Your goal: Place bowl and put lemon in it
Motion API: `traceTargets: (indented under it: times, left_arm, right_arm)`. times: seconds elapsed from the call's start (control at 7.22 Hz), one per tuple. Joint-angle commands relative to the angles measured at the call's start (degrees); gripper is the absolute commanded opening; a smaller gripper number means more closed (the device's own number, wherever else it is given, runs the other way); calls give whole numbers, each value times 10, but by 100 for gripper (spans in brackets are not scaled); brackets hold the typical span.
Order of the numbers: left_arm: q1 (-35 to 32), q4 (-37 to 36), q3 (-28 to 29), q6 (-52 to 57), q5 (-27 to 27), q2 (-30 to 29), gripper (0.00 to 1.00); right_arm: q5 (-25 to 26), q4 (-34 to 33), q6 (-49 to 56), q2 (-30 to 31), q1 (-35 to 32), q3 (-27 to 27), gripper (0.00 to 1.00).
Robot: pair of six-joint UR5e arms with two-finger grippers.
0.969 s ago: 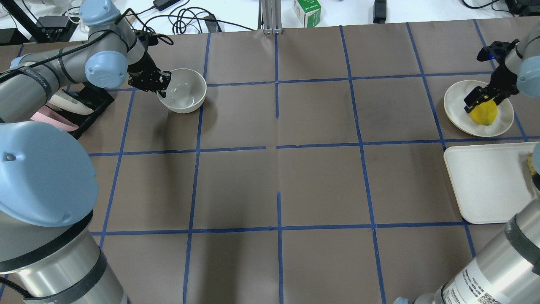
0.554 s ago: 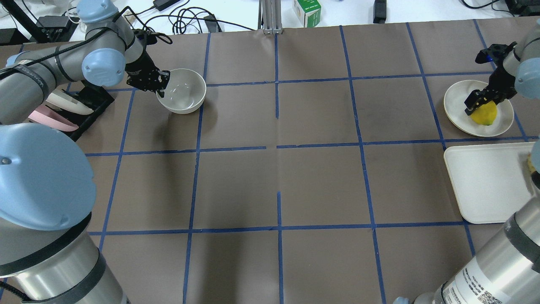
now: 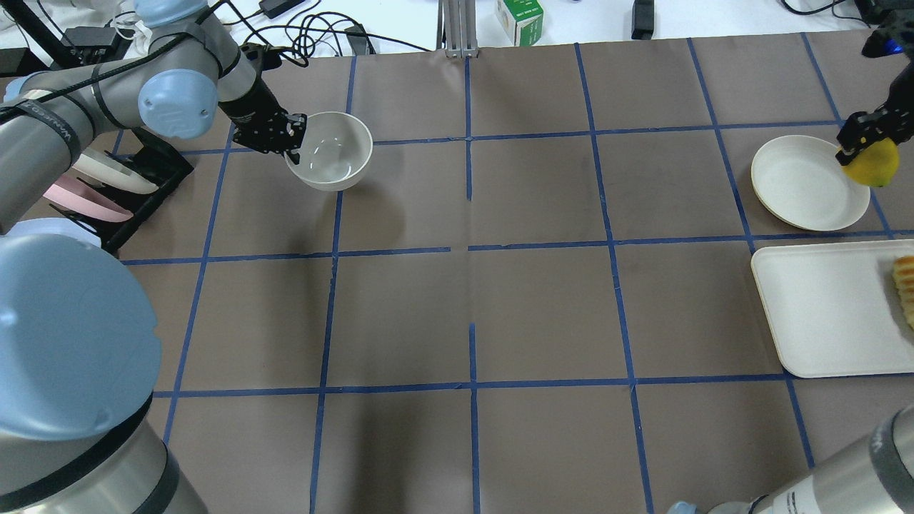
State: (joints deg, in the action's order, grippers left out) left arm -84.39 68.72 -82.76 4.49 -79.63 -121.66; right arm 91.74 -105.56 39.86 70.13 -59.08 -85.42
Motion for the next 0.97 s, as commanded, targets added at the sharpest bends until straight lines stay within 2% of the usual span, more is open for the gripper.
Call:
traceTargets:
  times: [0.0,0.14,0.42,0.55,0.83]
  left_arm:
    - [-97,-36,-100,-68,33,61,0]
    - [-121,-94,-160,-100,31,81,0]
    - [-151,-240,-236,-174,32,70,0]
    - [-164,-267,-238,-194,30,67,0]
    - [-164,-271,-236,-195,31,66,0]
  right_arm:
    - [-2,109,-36,115,-6,-4,9]
    - [-2,139,-50,150,-7,-8,9]
    - [-2,151,-70,152,-9,-12,9]
    - [-3,151,-116,155,-32,-19,9]
    - [-3,144,-231,159,-135,-29,9]
